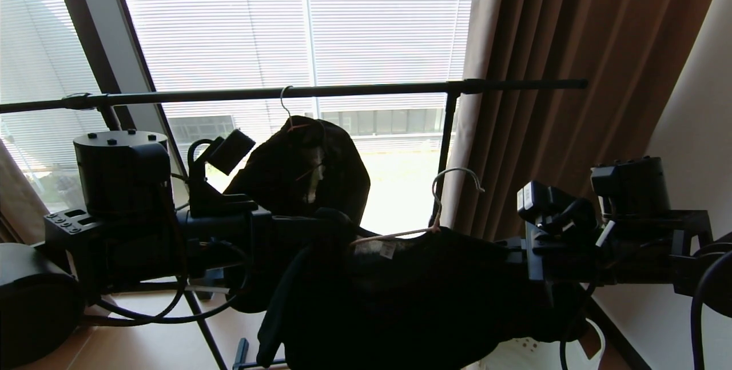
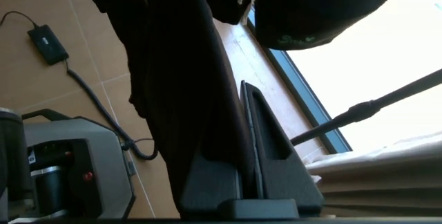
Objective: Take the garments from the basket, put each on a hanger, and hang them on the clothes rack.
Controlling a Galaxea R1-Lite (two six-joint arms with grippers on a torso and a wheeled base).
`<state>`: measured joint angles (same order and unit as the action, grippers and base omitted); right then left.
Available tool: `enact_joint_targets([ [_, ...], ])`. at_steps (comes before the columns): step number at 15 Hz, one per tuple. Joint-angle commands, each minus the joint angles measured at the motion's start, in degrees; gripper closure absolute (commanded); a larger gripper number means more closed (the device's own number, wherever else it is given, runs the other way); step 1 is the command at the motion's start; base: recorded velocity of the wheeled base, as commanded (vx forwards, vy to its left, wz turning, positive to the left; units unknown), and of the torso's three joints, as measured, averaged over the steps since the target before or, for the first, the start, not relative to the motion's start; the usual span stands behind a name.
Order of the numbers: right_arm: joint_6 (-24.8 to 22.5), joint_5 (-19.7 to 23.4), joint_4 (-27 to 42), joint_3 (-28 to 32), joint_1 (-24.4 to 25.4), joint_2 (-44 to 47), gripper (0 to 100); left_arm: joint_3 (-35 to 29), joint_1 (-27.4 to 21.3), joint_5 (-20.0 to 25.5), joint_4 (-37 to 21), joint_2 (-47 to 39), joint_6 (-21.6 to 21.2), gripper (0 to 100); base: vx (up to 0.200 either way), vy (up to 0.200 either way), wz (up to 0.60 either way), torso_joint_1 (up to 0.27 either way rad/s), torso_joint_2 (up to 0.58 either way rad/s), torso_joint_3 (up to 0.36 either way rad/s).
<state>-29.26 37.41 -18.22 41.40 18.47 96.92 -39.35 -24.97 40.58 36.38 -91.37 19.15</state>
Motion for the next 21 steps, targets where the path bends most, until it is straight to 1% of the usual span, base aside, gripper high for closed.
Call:
enact_joint_targets([
  [1,0.78,-0.59,-0.14,1.05,1.04,1.52,100,-0.99,-2.37,0.02,-0.08,1.37,0.01,100,0.0,0.0,0.0,0.0,0.0,0.0],
  [4,0.87,-0.59,-0.06,1.14,1.13,1.87,100,-2.48,-4.83,0.02,-0.08,1.9,0.01,100,0.0,0.0,0.0,0.0,0.0,0.0],
  [6,0.87,-0.67,-0.06,0.79,1.57,1.52,100,-2.57,-4.74,0.02,-0.08,1.81,0.01,100,0.0,0.0,0.0,0.0,0.0,0.0],
  [7,0.87,-0.67,-0.06,0.7,1.22,1.17,100,-2.13,-4.04,0.02,-0.52,1.98,0.01,100,0.0,0.0,0.0,0.0,0.0,0.0],
  [9,0.78,-0.67,0.12,0.44,-1.07,-0.15,100,-1.43,-1.31,0.02,-3.51,4.18,-0.34,100,0.0,0.0,0.0,0.0,0.0,0.0],
  [10,0.78,-0.76,0.3,0.0,-2.38,-1.99,100,-1.34,1.41,0.02,-7.2,5.85,-2.36,100,0.0,0.0,0.0,0.0,0.0,0.0],
  [11,0.78,-0.76,0.3,0.0,-2.38,-1.99,100,-1.34,1.41,0.02,-7.2,5.85,-2.36,100,0.0,0.0,0.0,0.0,0.0,0.0],
  [12,0.78,-0.67,0.82,-0.09,-3.88,-4.45,100,-1.43,4.66,0.02,-11.15,7.61,-5.26,100,0.0,0.0,0.0,0.0,0.0,0.0],
  [13,0.78,-0.67,0.91,-0.18,-4.32,-5.42,100,-1.52,5.98,0.02,-11.68,8.05,-6.06,100,0.0,0.0,0.0,0.0,0.0,0.0],
  [16,0.78,-0.76,0.91,-1.15,-4.23,-6.04,100,-2.75,7.21,0.02,-11.68,7.78,-6.76,100,0.0,0.0,0.0,0.0,0.0,0.0],
  [18,0.78,-0.76,0.82,-1.23,-3.7,-5.68,100,-3.19,6.6,0.02,-11.68,7.7,-6.76,100,0.0,0.0,0.0,0.0,0.0,0.0],
  [19,0.78,-0.94,0.82,-1.23,-2.12,-5.42,100,-3.8,4.93,0.02,-11.68,7.61,-7.02,100,0.0,0.0,0.0,0.0,0.0,0.0],
  [21,0.78,-2.52,0.82,-1.06,-0.1,-5.25,100,-4.95,4.22,0.02,-11.68,6.91,-7.81,100,0.0,0.0,0.0,0.0,0.0,0.0],
])
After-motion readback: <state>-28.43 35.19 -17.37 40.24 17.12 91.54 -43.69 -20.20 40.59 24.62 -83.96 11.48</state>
